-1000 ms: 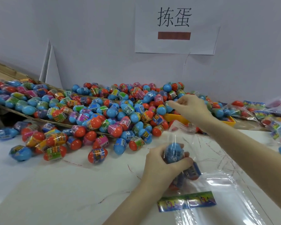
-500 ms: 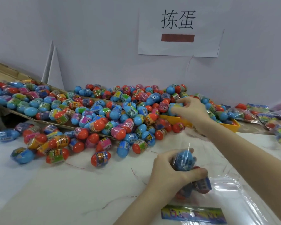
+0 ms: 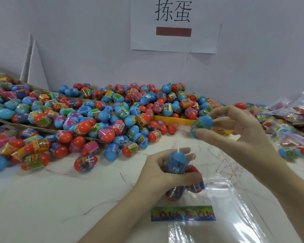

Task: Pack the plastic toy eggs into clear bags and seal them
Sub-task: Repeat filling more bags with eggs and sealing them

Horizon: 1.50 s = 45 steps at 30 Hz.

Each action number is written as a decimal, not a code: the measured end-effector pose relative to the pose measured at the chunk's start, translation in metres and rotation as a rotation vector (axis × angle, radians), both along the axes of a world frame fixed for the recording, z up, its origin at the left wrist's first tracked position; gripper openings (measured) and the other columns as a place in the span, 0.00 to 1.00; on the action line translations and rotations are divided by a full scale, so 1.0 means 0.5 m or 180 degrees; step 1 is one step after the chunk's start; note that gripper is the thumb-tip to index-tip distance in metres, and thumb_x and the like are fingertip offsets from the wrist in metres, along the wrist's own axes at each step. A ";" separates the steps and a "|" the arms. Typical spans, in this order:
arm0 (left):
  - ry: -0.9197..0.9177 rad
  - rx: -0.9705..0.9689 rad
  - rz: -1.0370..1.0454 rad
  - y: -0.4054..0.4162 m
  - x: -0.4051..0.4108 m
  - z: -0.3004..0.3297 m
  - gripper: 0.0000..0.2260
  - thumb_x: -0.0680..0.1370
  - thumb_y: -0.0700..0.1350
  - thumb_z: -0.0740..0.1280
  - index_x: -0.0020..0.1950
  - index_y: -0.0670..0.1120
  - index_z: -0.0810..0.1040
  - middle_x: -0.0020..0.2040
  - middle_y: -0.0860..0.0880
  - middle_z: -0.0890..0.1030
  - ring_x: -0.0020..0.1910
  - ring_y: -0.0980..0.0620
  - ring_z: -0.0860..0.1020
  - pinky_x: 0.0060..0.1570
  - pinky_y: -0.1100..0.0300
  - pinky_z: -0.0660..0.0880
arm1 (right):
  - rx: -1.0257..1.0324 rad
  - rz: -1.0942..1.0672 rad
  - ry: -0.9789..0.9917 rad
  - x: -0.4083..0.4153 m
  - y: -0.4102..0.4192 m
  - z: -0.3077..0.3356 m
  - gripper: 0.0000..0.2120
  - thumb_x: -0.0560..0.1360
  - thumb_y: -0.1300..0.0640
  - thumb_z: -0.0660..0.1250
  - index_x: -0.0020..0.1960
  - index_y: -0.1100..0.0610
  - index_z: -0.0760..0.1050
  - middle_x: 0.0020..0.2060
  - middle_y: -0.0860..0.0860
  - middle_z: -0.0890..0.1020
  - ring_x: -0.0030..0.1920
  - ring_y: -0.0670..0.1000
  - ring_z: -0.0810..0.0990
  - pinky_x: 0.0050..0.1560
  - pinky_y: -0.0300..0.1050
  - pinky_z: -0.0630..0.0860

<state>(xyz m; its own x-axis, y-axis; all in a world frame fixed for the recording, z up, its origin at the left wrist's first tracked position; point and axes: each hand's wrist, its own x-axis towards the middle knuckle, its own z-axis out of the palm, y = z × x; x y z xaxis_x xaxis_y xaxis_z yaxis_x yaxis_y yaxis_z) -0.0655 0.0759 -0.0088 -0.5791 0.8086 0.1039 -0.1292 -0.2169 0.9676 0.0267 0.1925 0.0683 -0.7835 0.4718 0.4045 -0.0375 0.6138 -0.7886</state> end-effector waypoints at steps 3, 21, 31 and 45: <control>0.0099 0.0053 0.0124 -0.002 0.002 0.003 0.21 0.62 0.27 0.74 0.45 0.51 0.81 0.43 0.56 0.85 0.45 0.58 0.83 0.40 0.66 0.78 | 0.0514 -0.0101 -0.0142 0.011 0.007 -0.003 0.18 0.53 0.36 0.67 0.41 0.40 0.73 0.43 0.31 0.77 0.49 0.34 0.73 0.46 0.29 0.64; 0.0540 -0.0090 0.0032 -0.015 0.016 0.022 0.18 0.64 0.30 0.74 0.47 0.50 0.82 0.38 0.48 0.85 0.36 0.55 0.82 0.34 0.66 0.76 | 0.1097 0.0277 -0.0831 0.029 0.010 -0.002 0.06 0.62 0.46 0.64 0.38 0.39 0.77 0.41 0.20 0.70 0.53 0.33 0.66 0.64 0.57 0.60; 0.0186 -0.0177 0.0220 -0.015 0.011 0.022 0.20 0.62 0.36 0.75 0.52 0.47 0.81 0.45 0.46 0.85 0.42 0.53 0.83 0.39 0.66 0.77 | 0.1184 0.0189 -0.0590 0.024 0.010 -0.009 0.10 0.60 0.32 0.58 0.33 0.34 0.74 0.37 0.24 0.76 0.48 0.34 0.72 0.57 0.62 0.66; -0.0003 0.0067 0.0256 -0.024 0.001 0.022 0.20 0.55 0.45 0.78 0.46 0.50 0.83 0.42 0.47 0.85 0.40 0.53 0.83 0.37 0.65 0.77 | -0.1453 0.0516 -0.0310 -0.014 0.000 -0.064 0.26 0.51 0.47 0.72 0.49 0.53 0.78 0.40 0.50 0.85 0.41 0.48 0.83 0.39 0.39 0.80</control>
<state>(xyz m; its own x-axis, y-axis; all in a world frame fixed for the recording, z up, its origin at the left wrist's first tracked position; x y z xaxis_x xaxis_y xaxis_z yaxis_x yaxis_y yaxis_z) -0.0651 0.0640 0.0021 -0.6422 0.7571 0.1197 -0.1116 -0.2469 0.9626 0.0195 0.1922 0.0362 -0.8854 0.4526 0.1062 -0.0168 0.1971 -0.9802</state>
